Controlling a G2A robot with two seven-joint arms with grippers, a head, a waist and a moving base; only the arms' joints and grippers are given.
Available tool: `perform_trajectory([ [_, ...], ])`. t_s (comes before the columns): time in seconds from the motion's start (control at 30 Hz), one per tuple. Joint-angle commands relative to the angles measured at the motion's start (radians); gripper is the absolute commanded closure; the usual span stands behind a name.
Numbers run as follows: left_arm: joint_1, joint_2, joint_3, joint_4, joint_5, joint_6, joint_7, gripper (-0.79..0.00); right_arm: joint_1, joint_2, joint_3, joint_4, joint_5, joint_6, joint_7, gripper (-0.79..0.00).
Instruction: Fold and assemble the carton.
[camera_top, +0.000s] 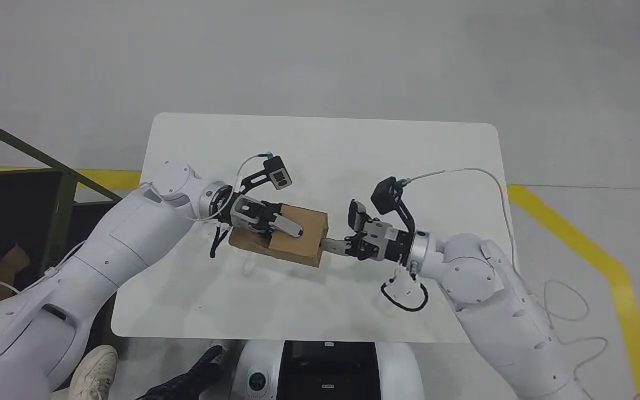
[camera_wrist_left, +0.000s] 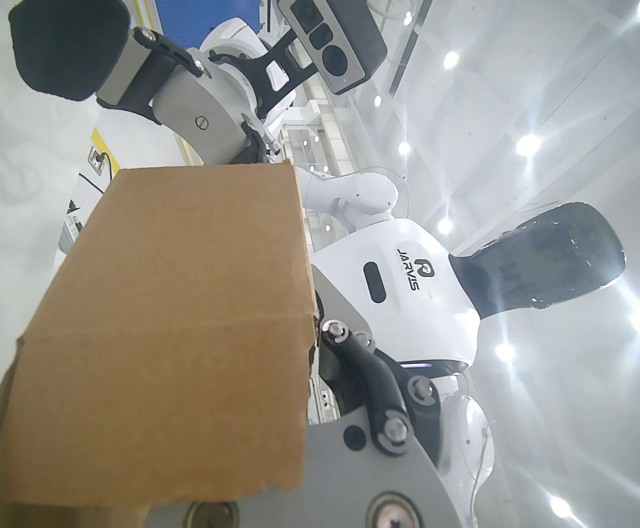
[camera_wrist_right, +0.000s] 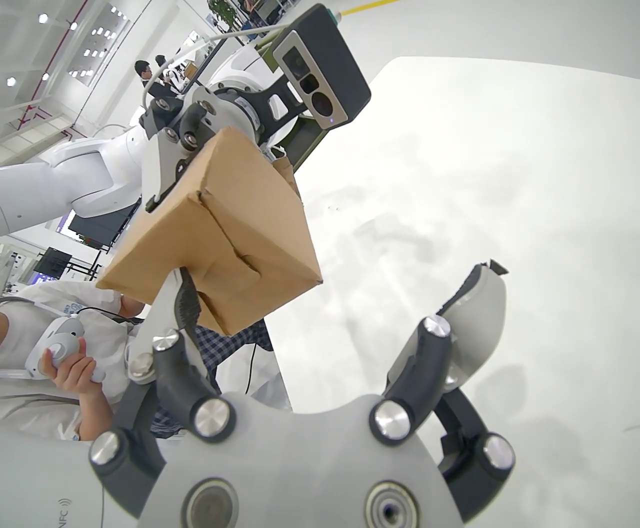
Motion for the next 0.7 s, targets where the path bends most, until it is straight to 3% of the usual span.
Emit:
perform_trajectory([
  [0.0,0.0,0.0,0.0,0.0,0.0,0.0,0.0,0.0,0.009,-0.001,-0.008,0.004,0.003,0.0,0.0,-0.785],
  [0.67,0.0,0.0,0.0,0.0,0.0,0.0,0.0,0.0,0.054,-0.006,-0.046,0.039,0.03,0.011,-0.014,-0.785],
])
